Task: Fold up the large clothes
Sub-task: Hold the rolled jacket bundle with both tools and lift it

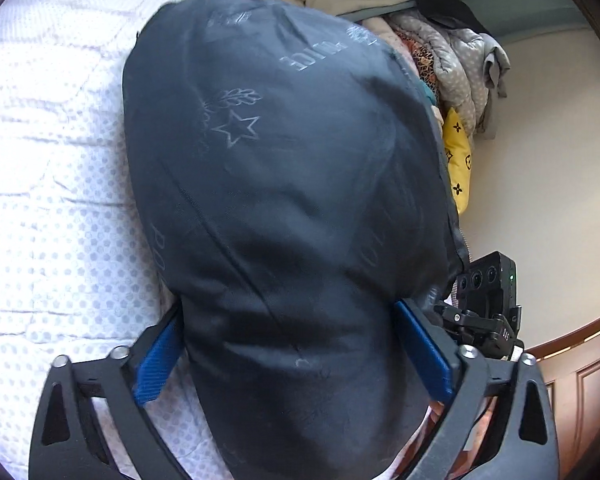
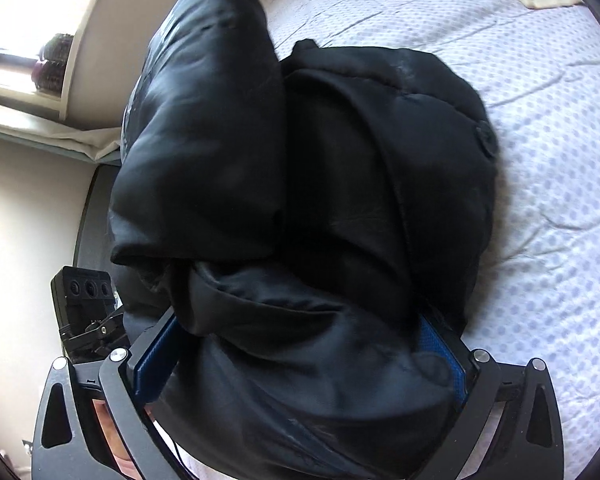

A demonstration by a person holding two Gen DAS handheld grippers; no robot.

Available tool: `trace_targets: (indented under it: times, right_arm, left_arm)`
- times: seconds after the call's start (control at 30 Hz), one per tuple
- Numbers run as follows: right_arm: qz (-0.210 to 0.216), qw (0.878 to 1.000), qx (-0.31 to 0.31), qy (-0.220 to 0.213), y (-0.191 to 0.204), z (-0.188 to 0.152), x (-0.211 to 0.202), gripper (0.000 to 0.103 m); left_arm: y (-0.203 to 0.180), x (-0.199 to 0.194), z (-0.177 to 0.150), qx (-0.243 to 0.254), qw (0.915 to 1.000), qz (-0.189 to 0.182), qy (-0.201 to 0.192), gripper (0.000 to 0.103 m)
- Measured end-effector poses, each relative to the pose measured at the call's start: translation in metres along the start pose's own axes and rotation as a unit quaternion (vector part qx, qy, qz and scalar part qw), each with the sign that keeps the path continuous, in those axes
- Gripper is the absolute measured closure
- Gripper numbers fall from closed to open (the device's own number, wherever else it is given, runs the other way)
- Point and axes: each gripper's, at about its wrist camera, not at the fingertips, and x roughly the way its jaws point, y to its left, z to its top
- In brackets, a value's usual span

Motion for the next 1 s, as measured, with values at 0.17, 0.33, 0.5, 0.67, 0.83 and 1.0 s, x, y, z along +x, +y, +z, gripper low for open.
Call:
trace_targets:
  times: [0.17,0.33,0.5,0.67,0.83,1.0]
  right_arm:
    - [0.026,1.000,0.006,0.004,0.001,-0.001,0.000,0.014]
    - [0.064,0.998,0.004,-0.006,0.009,0.002,-0.004,0.026]
    - [0.088,0.996,-0.030,-0.002,0.046,0.001,0.010,0.031]
    - [0.108,0.992,-0.060,0.003,0.087,0.002,0.033,0.033]
    - [0.123,0.989,-0.078,0.029,0.128,0.004,0.071,0.033]
    - [0.125,0.986,-0.102,0.042,0.156,-0.002,0.093,0.033]
  left_arm:
    - [-0.025,-0.014,0.002,0.048,0.9978,0.031,-0.033,0.021]
    - [-0.043,-0.040,0.007,0.088,0.9928,0.044,-0.069,0.026]
    - [-0.047,-0.085,0.010,0.111,0.9858,0.057,-0.111,0.028]
    - [-0.026,-0.125,0.011,0.097,0.9826,0.068,-0.143,0.028]
    - [0.006,-0.167,0.006,0.070,0.9801,0.079,-0.168,0.028]
    - [0.040,-0.195,0.001,0.039,0.9803,0.078,-0.177,0.028]
